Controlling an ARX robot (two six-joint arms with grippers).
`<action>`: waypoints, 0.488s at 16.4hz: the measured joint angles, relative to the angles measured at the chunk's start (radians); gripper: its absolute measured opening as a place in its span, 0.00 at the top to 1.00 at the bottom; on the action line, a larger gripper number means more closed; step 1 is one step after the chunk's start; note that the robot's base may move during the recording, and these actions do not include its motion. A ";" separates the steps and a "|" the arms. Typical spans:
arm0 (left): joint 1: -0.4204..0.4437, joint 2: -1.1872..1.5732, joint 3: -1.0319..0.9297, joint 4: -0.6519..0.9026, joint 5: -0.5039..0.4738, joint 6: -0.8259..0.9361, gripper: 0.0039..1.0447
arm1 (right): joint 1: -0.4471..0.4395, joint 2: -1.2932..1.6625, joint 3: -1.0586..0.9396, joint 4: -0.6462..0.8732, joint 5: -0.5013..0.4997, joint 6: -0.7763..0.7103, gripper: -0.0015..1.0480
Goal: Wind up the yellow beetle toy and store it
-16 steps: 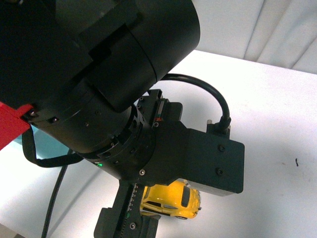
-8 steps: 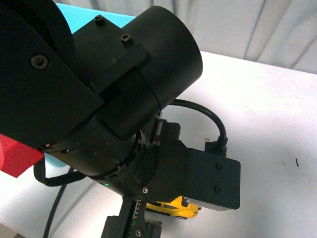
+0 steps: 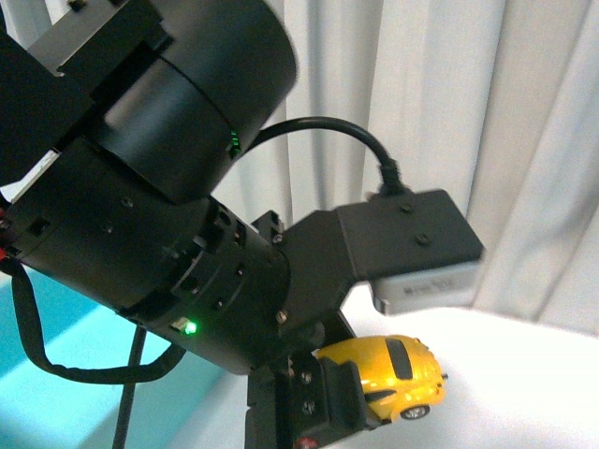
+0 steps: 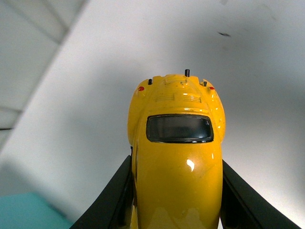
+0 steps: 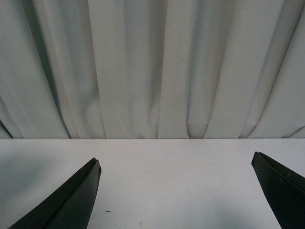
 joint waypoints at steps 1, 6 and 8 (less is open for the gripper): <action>0.060 -0.017 0.046 -0.011 0.000 -0.010 0.61 | 0.000 0.000 0.000 0.000 0.000 0.000 0.06; 0.153 -0.019 0.097 -0.010 -0.023 -0.014 0.61 | 0.000 0.000 0.000 0.000 0.000 0.000 0.06; 0.189 -0.016 0.111 -0.010 -0.034 -0.014 0.61 | 0.000 0.000 0.000 0.000 0.000 0.000 0.06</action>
